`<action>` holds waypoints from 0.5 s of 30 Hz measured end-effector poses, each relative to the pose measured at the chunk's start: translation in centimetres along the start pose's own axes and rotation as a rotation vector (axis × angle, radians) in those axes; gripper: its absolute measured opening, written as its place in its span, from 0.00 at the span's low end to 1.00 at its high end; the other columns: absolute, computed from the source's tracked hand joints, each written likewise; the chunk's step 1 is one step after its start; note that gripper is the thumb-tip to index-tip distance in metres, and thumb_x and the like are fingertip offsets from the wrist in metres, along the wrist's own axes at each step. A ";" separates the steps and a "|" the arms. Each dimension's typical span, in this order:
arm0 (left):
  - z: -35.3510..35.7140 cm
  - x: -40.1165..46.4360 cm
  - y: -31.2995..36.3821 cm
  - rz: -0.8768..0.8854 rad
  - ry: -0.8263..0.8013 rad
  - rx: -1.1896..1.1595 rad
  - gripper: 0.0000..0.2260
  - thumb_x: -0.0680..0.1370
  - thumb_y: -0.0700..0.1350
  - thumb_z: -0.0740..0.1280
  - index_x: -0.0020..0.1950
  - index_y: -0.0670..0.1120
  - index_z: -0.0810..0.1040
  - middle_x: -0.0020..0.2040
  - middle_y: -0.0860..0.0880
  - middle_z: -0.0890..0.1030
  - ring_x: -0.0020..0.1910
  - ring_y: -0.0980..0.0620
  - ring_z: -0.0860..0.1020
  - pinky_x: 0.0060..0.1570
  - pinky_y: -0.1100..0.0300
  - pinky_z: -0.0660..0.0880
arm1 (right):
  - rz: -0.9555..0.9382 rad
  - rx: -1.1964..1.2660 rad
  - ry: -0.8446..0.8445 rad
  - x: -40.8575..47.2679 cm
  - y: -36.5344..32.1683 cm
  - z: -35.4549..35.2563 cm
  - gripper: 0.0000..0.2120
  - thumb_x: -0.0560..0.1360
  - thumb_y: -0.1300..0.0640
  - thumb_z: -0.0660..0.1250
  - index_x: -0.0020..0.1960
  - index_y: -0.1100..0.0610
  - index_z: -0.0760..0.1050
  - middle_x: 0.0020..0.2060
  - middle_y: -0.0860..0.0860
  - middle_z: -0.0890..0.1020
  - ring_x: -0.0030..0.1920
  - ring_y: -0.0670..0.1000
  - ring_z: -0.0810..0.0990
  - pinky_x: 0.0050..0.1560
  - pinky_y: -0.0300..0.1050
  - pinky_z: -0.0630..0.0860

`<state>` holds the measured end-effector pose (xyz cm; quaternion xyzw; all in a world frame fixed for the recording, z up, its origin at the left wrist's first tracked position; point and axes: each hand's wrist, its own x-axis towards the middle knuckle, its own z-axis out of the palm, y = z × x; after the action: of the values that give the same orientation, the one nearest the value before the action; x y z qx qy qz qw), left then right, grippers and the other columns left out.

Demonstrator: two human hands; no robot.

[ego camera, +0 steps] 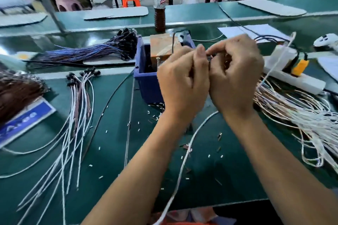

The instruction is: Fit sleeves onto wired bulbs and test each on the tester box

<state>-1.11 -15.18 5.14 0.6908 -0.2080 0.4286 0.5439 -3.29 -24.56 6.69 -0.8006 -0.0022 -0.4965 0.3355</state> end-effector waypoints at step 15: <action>-19.2 0.3 -13.7 -0.797 -0.247 1.192 0.20 0.81 0.50 0.67 0.67 0.38 0.73 0.69 0.35 0.71 0.70 0.35 0.69 0.66 0.45 0.69 | -0.038 -0.007 -1.095 -9.0 -11.3 13.4 0.08 0.76 0.56 0.67 0.51 0.54 0.84 0.48 0.54 0.84 0.51 0.60 0.82 0.54 0.53 0.81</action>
<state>2.36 7.10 -1.64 0.9364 0.2681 0.1574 0.1626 -0.98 -5.60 1.79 -0.9429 -0.1897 -0.0132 0.2736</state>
